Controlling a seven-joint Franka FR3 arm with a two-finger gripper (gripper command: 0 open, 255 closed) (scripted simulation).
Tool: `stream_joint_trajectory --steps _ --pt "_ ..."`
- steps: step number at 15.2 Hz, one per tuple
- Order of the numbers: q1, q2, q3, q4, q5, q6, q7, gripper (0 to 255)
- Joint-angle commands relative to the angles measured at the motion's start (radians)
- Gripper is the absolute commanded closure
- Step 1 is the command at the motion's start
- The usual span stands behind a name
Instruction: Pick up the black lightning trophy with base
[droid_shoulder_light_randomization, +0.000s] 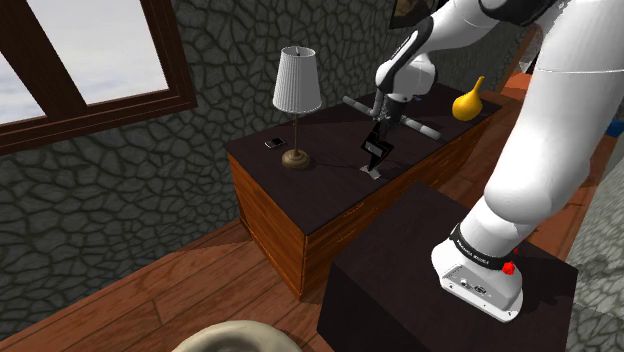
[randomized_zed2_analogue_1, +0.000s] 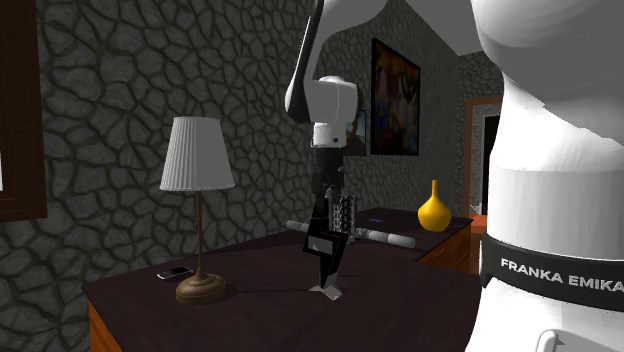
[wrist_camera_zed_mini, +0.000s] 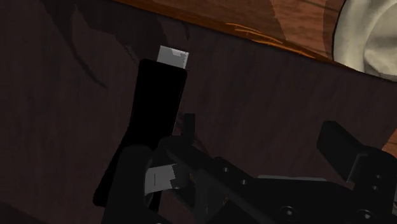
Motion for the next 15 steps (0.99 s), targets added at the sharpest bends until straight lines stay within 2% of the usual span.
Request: stream_joint_trajectory --steps 1,8,15 --pt "-0.034 0.089 0.018 0.063 0.047 0.016 -0.048 0" --pt "-0.155 0.353 0.078 0.292 0.125 0.036 -0.141 0" --pt "-0.183 0.434 0.114 0.319 0.158 0.091 -0.163 0"
